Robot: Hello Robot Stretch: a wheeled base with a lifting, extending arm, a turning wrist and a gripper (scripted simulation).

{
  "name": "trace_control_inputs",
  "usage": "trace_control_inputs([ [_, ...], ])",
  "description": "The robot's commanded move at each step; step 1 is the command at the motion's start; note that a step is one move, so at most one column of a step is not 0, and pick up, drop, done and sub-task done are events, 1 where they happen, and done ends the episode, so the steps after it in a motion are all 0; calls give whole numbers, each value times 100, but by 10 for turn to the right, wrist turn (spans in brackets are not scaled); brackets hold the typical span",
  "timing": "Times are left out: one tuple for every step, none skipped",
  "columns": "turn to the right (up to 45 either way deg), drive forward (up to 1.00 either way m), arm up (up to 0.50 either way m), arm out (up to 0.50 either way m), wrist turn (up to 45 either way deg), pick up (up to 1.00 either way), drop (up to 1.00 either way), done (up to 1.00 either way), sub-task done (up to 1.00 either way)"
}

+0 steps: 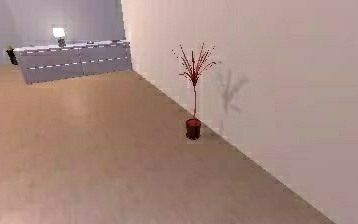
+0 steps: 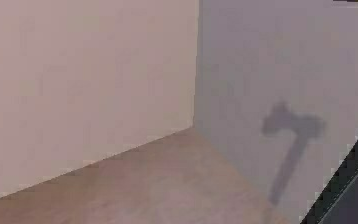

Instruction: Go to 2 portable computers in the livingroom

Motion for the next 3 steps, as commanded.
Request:
trace_control_inputs([
  [450,0,0,0,0,0,0,0,0],
  [450,0,0,0,0,0,0,0,0],
  [450,0,0,0,0,0,0,0,0],
])
